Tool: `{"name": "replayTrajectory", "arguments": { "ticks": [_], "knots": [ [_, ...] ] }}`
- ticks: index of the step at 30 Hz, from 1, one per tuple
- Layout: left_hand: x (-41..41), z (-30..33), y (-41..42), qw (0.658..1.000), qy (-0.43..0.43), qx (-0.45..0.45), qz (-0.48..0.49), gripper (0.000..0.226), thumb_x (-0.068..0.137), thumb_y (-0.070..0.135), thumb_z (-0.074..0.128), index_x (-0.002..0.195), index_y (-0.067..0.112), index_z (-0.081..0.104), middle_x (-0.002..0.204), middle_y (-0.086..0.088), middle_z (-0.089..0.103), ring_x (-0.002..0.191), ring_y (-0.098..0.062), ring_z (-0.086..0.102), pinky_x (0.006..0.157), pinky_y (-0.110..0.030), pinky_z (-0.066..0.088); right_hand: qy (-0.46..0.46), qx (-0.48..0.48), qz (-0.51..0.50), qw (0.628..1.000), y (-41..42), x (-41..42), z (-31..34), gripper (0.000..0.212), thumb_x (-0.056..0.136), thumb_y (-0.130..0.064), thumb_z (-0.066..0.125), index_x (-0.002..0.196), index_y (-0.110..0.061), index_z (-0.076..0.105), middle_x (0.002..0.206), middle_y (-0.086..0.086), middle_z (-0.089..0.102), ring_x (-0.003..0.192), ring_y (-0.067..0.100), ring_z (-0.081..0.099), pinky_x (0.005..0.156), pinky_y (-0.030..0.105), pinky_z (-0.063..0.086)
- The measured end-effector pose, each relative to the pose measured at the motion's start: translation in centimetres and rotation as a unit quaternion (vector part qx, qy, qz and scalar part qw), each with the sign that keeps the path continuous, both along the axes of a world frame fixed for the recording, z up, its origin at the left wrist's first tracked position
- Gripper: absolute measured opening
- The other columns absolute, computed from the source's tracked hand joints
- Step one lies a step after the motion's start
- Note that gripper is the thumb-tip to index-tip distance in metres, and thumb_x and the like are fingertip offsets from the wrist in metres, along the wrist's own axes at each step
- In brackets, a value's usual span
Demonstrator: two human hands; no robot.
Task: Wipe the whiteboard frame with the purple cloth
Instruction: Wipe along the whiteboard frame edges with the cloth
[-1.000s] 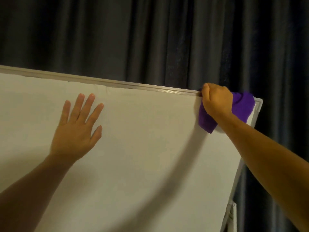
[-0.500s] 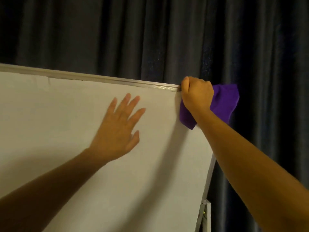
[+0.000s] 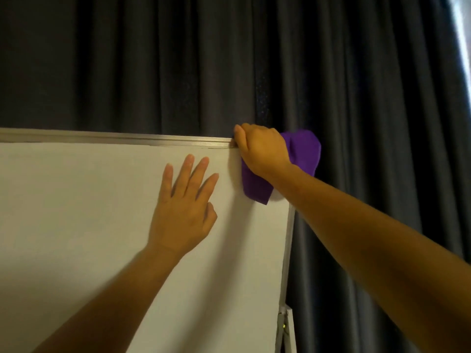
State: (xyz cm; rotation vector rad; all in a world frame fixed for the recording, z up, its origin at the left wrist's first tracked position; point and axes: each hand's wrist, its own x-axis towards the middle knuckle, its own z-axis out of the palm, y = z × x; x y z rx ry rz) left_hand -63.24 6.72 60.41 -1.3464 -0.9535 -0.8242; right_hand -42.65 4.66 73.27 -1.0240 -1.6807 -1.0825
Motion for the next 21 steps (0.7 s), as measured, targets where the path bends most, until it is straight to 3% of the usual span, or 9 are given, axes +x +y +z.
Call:
{"name": "replayTrajectory", "arguments": {
  "ticks": [4, 8, 10, 13, 17, 21],
  "knots": [
    [-1.2, 0.1, 0.5, 1.0, 0.007, -0.006, 0.006, 0.071, 0.1, 0.053, 0.036, 0.163, 0.021, 0.03, 0.177, -0.013, 0.013, 0.165, -0.04, 0.007, 0.132, -0.059, -0.005, 0.003, 0.001, -0.036, 0.999, 1.5, 2.6, 0.5, 0.044, 0.107, -0.038, 0.022, 0.1, -0.021, 0.062, 0.092, 0.003, 0.067, 0.083, 0.023, 0.061, 0.09, 0.041, 0.044],
    [-1.4, 0.2, 1.4, 1.0, 0.001, -0.007, 0.018, 0.072, 0.099, 0.054, 0.037, 0.164, 0.022, 0.029, 0.178, -0.012, 0.012, 0.165, -0.04, 0.007, 0.132, -0.06, -0.005, -0.006, 0.012, -0.027, 1.0, 4.0, 4.8, 0.5, 0.047, 0.105, -0.045, 0.018, 0.108, -0.024, 0.06, 0.097, 0.003, 0.064, 0.089, 0.022, 0.059, 0.084, 0.038, 0.042],
    [-1.2, 0.2, 2.2, 1.0, -0.001, -0.014, 0.02, 0.071, 0.1, 0.054, 0.034, 0.163, 0.022, 0.029, 0.178, -0.012, 0.011, 0.165, -0.04, 0.007, 0.132, -0.06, -0.004, 0.006, -0.025, 0.022, 0.999, 5.4, 5.4, 0.7, 0.056, 0.101, -0.054, 0.013, 0.114, -0.026, 0.06, 0.101, 0.001, 0.064, 0.093, 0.02, 0.058, 0.08, 0.036, 0.045],
    [-1.2, 0.5, 3.4, 0.999, 0.001, -0.025, 0.027, 0.069, 0.102, 0.055, 0.029, 0.163, 0.022, 0.03, 0.178, -0.011, 0.012, 0.165, -0.039, 0.008, 0.132, -0.061, -0.001, 0.009, -0.056, 0.122, 0.991, 7.4, 7.1, 1.4, 0.053, 0.098, -0.064, 0.02, 0.121, -0.034, 0.058, 0.104, -0.002, 0.064, 0.092, 0.016, 0.058, 0.076, 0.031, 0.047],
    [-0.8, 0.5, 4.0, 0.998, -0.013, -0.048, 0.042, 0.07, 0.105, 0.057, 0.019, 0.161, 0.02, 0.039, 0.175, -0.014, 0.022, 0.162, -0.044, 0.018, 0.127, -0.071, 0.016, -0.069, -0.048, 0.13, 0.988, 10.2, 9.4, 1.6, 0.057, 0.094, -0.071, 0.023, 0.14, -0.041, 0.039, 0.109, -0.001, 0.062, 0.092, 0.016, 0.059, 0.077, 0.029, 0.049],
    [-0.1, 1.0, 3.4, 0.996, -0.015, -0.054, 0.067, 0.074, 0.106, 0.055, 0.012, 0.15, 0.016, 0.056, 0.169, -0.016, 0.035, 0.156, -0.047, 0.029, 0.118, -0.078, 0.028, -0.049, -0.025, 0.186, 0.981, 12.9, 10.3, 0.8, 0.052, 0.098, -0.066, 0.026, 0.144, -0.044, 0.032, 0.111, -0.002, 0.061, 0.092, 0.014, 0.059, 0.079, 0.03, 0.053]
  ]
}}
